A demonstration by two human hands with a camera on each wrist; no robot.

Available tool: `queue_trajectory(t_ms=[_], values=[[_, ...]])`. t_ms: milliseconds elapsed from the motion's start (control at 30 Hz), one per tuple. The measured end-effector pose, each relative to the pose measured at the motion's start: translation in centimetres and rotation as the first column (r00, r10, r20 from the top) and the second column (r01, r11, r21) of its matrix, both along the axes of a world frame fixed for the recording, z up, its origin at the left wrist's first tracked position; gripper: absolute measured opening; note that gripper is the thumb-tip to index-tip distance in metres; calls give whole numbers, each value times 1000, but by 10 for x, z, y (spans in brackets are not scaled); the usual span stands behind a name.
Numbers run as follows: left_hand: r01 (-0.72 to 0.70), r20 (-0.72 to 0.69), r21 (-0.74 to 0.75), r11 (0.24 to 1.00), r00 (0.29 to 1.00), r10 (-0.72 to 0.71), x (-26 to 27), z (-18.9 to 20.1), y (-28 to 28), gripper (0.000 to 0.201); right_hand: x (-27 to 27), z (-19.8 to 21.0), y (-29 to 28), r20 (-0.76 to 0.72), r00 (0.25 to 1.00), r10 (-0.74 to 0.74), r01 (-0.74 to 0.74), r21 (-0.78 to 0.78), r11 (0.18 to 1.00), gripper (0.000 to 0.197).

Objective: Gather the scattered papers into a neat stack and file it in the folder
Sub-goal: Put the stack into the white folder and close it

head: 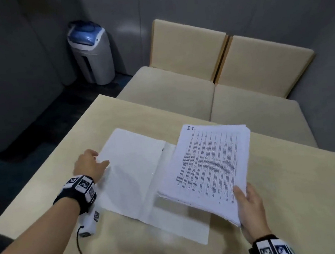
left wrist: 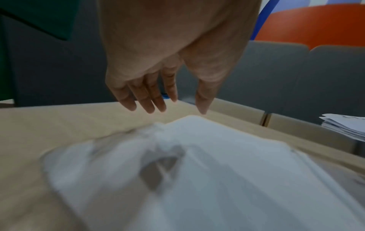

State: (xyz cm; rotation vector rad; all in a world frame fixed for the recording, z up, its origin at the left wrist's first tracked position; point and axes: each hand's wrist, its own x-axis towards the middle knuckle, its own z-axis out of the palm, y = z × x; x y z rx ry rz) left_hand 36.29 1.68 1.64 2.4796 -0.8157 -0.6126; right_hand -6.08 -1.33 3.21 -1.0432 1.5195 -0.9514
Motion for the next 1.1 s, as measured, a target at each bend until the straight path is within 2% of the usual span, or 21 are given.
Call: queue_trajectory(t_ms=[167, 267, 333, 433, 533, 600, 700, 767, 800, 900, 967, 1000, 1033, 1066, 1100], values=[[-101, 73, 289, 952, 994, 83, 3, -21, 16, 79, 28, -37, 13, -86, 992, 93, -76, 179, 981, 18], [-117, 136, 328, 937, 988, 76, 2, -32, 20, 87, 41, -62, 17, -231, 957, 174, -112, 259, 960, 18], [-122, 110, 356, 927, 990, 89, 11, -39, 22, 87, 45, -71, 20, -349, 918, 189, -93, 273, 957, 21], [-40, -37, 319, 947, 998, 55, 26, -33, 31, 62, 49, -68, 19, -469, 860, 203, -65, 295, 953, 29], [43, -187, 177, 983, 982, -9, 41, -13, 35, 36, 59, -62, 17, -545, 813, 206, -28, 318, 948, 35], [134, -308, 77, 988, 946, -105, 48, 15, 34, 23, 61, -61, 19, -599, 772, 211, 2, 335, 942, 35], [292, -459, -58, 955, 841, -285, 51, 67, 37, 8, 70, -59, 20, -648, 742, 173, 68, 330, 941, 37], [385, -515, -185, 904, 745, -423, 42, 92, 38, 9, 74, -58, 20, -652, 745, 138, 118, 333, 935, 41], [412, -562, -268, 871, 668, -489, 33, 103, 37, 13, 77, -57, 20, -656, 744, 127, 133, 331, 934, 43], [523, -616, -431, 735, 424, -663, -12, 117, 31, 52, 79, -56, 21, -675, 736, 56, 211, 307, 928, 44], [585, -627, -442, 680, 340, -701, -50, 107, 25, 61, 78, -54, 22, -671, 741, 10, 242, 281, 929, 44], [586, -616, -451, 674, 342, -710, -68, 94, 21, 60, 77, -54, 21, -649, 761, -11, 249, 276, 928, 44], [585, -577, -444, 679, 393, -716, -84, 77, 16, 56, 76, -54, 20, -613, 790, -24, 244, 277, 929, 46], [609, -497, -408, 680, 477, -725, -96, 58, 11, 52, 73, -55, 20, -574, 818, -35, 234, 276, 932, 48], [622, -403, -363, 694, 567, -718, -106, 40, 7, 58, 70, -55, 20, -534, 845, -39, 219, 279, 935, 48]])
